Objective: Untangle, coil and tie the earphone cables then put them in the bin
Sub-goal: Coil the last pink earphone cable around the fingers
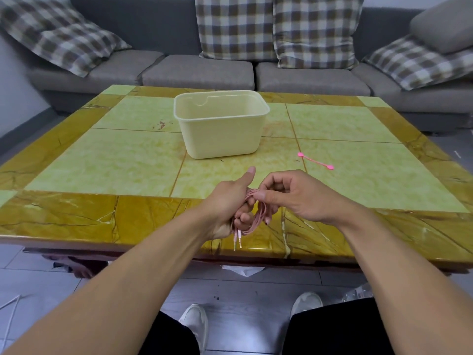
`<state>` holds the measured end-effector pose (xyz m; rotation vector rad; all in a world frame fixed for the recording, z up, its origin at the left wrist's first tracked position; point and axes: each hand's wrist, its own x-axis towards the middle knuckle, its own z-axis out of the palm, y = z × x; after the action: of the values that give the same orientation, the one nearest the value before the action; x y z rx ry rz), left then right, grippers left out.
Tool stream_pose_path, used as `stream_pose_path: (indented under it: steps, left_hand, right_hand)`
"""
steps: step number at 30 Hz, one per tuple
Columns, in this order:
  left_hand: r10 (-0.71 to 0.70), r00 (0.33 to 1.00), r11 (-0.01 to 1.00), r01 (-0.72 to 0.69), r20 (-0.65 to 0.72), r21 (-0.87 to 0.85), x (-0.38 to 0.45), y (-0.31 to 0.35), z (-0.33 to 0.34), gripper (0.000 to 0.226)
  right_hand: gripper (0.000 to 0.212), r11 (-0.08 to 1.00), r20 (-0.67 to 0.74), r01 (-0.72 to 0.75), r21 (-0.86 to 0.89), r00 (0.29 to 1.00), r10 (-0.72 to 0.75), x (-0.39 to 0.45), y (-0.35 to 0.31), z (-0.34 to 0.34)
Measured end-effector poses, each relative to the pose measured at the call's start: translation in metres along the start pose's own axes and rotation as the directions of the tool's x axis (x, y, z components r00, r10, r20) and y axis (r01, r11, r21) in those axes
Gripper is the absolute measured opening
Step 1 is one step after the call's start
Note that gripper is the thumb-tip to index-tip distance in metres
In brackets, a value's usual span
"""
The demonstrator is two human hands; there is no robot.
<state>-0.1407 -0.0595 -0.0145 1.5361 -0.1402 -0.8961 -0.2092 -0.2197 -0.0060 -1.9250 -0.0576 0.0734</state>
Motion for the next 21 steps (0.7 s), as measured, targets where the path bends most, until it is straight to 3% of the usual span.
stream_pose_path:
  steps: [7, 11, 14, 18, 21]
  left_hand:
    - [0.087, 0.995, 0.996, -0.087, -0.045, 0.004, 0.003, -0.004, 0.000, 0.048]
    - [0.222, 0.974, 0.964, -0.214, -0.037, 0.156, 0.012, -0.011, -0.003, 0.069]
    - [0.339, 0.941, 0.868, -0.318, 0.013, 0.382, 0.014, -0.015, -0.007, 0.075]
    - [0.339, 0.932, 0.764, -0.352, 0.128, 0.541, 0.021, -0.023, -0.011, 0.102]
    - [0.394, 0.914, 0.652, -0.352, 0.097, 0.672, 0.023, -0.028, -0.008, 0.085]
  right_hand:
    - [0.023, 0.996, -0.056, -0.062, 0.058, 0.996, 0.065, 0.000, 0.004, 0.001]
    - [0.031, 0.988, -0.124, -0.128, 0.089, 0.983, 0.138, 0.002, 0.009, -0.003]
    - [0.041, 0.981, -0.160, -0.146, 0.125, 0.973, 0.165, 0.001, 0.011, -0.004]
    - [0.028, 0.978, -0.177, -0.168, 0.125, 0.966, 0.188, 0.000, 0.010, -0.005]
    - [0.029, 0.973, -0.169, -0.176, 0.146, 0.965, 0.200, 0.000, 0.010, -0.005]
